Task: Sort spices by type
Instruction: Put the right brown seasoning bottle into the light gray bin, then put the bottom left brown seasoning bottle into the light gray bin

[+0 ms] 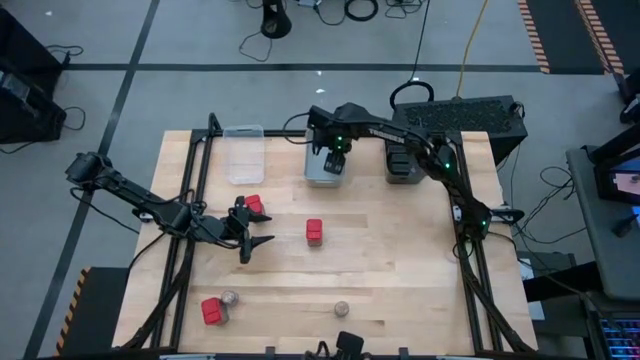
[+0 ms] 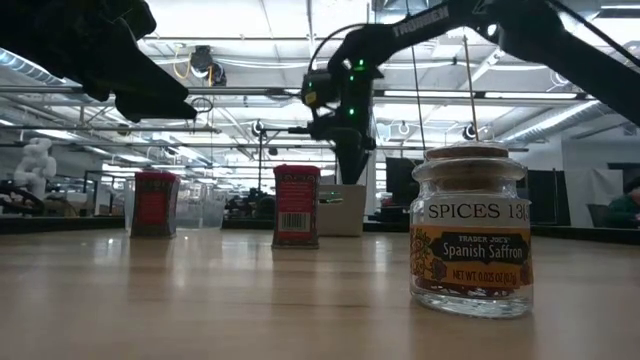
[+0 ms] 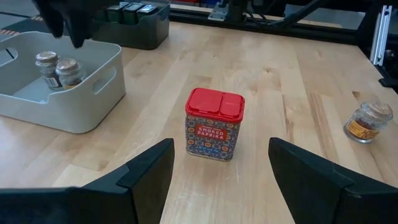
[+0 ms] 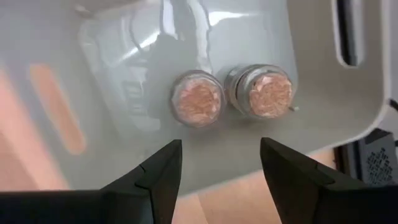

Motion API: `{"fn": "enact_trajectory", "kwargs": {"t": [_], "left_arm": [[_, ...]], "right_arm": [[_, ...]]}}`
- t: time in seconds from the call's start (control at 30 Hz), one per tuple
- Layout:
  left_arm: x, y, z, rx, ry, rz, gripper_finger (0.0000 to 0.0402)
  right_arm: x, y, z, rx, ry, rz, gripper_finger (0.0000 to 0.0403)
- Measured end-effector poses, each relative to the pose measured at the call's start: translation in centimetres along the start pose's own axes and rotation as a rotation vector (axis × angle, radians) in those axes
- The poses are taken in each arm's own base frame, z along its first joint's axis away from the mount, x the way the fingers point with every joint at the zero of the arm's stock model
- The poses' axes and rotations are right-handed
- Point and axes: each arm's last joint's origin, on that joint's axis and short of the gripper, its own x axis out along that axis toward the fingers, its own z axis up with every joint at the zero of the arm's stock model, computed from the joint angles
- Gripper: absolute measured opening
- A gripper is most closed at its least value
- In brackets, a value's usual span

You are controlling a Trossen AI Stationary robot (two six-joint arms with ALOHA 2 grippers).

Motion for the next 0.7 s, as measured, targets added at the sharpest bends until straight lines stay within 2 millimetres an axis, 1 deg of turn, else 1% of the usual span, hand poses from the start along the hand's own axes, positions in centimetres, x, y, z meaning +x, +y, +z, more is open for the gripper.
{"fn": "enact_trajectory", "kwargs": {"t": [0.13,0.27,0.4,0.5,0.6,0.7], "left_arm": [[0.0,0.0,0.0,0.0,0.0,-0.001,0.0267],[0.0,-0.1,0.0,-0.004,0.01,-0.033,0.0267],[-0.2,-0.6,-0.1,-0.027,0.019,-0.084,0.0267],[-0.5,-1.2,0.4,-0.024,0.006,-0.115,0.0267],[-0.9,-2.2,1.7,-0.011,-0.014,-0.196,0.0267],[-1.7,-3.4,3.7,-0.003,-0.015,-0.29,0.0267]], "right_arm": [[-2.8,0.9,-0.2,0.003,-0.072,-0.003,0.0201],[-6.2,3.1,-0.6,-0.008,-0.152,0.001,0.0201],[-9.4,6.9,-1.4,-0.08,-0.213,0.029,0.0201],[-11.4,10.1,-2.2,-0.161,-0.244,0.049,0.0201],[-12.6,13.0,-3.1,-0.246,-0.263,0.071,0.0201],[-13.3,15.7,-3.7,-0.313,-0.276,0.132,0.0201]]}}
